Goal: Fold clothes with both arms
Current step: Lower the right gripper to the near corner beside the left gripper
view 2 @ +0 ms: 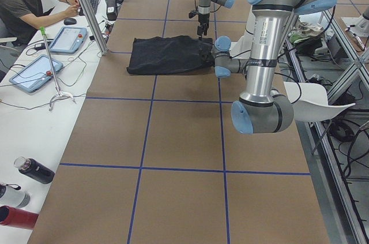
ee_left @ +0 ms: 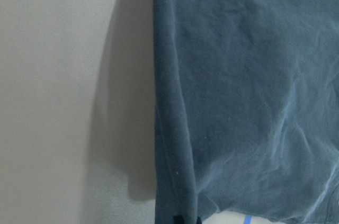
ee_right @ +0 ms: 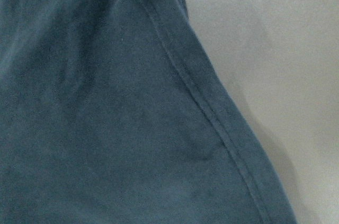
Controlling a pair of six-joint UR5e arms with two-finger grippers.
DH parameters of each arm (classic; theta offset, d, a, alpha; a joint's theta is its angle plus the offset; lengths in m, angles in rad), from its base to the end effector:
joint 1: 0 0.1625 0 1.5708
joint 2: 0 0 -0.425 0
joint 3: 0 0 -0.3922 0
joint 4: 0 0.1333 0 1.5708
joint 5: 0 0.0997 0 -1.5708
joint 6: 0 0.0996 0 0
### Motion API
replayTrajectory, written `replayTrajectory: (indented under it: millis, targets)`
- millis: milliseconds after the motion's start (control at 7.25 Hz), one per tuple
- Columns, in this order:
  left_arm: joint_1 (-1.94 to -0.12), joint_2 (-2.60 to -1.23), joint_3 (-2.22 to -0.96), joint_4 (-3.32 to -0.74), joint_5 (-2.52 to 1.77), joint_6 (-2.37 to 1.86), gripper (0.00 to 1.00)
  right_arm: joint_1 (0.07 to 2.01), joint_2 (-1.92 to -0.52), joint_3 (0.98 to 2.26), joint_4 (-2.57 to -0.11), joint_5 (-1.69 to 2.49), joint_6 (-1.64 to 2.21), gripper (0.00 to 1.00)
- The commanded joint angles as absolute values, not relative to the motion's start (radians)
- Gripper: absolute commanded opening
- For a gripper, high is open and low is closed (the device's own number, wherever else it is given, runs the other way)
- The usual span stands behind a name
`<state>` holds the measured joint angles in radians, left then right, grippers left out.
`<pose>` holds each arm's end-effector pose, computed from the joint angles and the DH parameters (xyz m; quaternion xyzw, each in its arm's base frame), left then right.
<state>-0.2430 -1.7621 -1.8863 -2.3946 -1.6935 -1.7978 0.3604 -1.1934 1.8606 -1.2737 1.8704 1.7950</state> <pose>0.4983 -0.2483 0.3161 -0.0433 0.6165 -0.1460 0.7725 -0.5246 -0.3087 0.2872 -0.1007 -0.4664 0.1862 0.8589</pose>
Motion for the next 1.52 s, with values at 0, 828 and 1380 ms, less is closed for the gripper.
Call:
replayTrajectory:
  millis: [0,828,1380]
  targets:
    - [-0.242,-1.764,-1.887,-2.395,-1.694,-1.798,0.0,0.35,-1.16,1.87,-1.411,1.871,1.786,1.0]
    - [-0.242,-1.766,-1.887,-2.395,-1.694,-1.798,0.0,0.33,-1.17,1.861,-1.411,1.861,1.71,1.0]
    - [-0.241,-1.766,-1.887,-2.395,-1.694,-1.798,0.0,0.321,-1.186,1.861,-1.407,1.862,1.678,1.0]
